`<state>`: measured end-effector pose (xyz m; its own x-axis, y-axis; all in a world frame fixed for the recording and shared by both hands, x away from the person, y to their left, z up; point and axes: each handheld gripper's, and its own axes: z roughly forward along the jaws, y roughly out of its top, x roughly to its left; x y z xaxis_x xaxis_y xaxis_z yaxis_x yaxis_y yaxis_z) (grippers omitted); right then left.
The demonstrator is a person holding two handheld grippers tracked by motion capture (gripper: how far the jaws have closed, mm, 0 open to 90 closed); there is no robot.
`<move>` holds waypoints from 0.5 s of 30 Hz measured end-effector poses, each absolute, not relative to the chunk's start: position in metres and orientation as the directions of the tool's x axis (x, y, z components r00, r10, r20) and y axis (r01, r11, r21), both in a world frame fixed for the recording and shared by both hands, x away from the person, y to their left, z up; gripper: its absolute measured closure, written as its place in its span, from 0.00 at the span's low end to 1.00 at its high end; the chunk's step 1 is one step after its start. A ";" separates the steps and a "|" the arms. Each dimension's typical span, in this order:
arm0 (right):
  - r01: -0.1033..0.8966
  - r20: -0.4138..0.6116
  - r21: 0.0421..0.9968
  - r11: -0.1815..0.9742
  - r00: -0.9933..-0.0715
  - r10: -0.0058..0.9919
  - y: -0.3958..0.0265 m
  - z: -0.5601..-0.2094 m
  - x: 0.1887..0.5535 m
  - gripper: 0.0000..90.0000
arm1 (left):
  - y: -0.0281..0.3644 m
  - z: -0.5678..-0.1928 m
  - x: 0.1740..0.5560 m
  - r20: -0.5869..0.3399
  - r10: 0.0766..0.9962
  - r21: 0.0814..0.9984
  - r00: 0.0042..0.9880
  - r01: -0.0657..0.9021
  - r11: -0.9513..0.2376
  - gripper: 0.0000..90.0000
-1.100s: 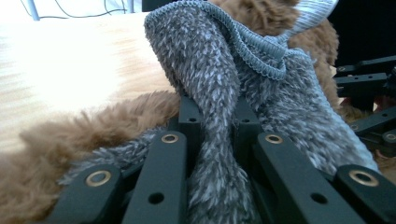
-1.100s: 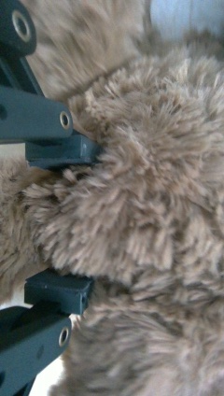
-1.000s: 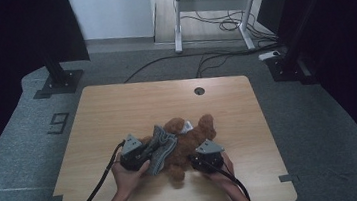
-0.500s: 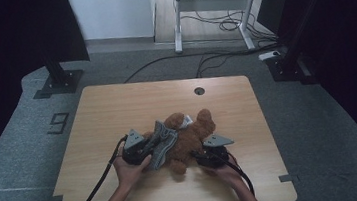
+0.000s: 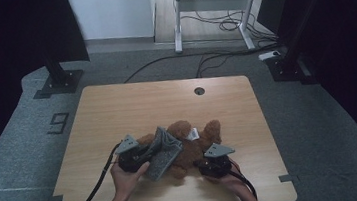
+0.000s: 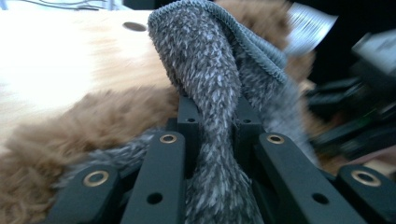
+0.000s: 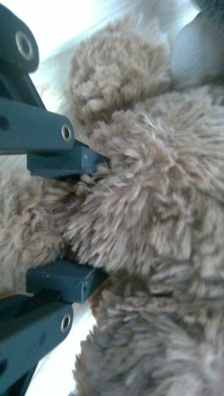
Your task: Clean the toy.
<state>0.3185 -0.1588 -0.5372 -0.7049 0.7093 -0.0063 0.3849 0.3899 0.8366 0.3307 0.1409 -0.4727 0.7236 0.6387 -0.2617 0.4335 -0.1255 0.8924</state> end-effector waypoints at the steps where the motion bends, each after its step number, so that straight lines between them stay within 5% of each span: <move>1: 0.383 -0.010 0.837 0.390 -0.703 0.711 -0.158 -0.538 0.318 0.62 | 0.134 -0.466 0.330 -0.256 0.622 0.897 0.740 0.422 -0.133 0.87; 10: 0.320 -0.110 0.831 0.455 -0.707 0.699 -0.155 -0.540 0.314 0.65 | 0.048 -0.447 0.357 -0.195 0.578 0.875 0.792 0.407 -0.263 0.85; 15: 0.327 -0.103 0.829 0.453 -0.708 0.699 -0.156 -0.541 0.315 0.66 | 0.052 -0.463 0.366 -0.215 0.604 0.853 0.767 0.449 -0.267 0.85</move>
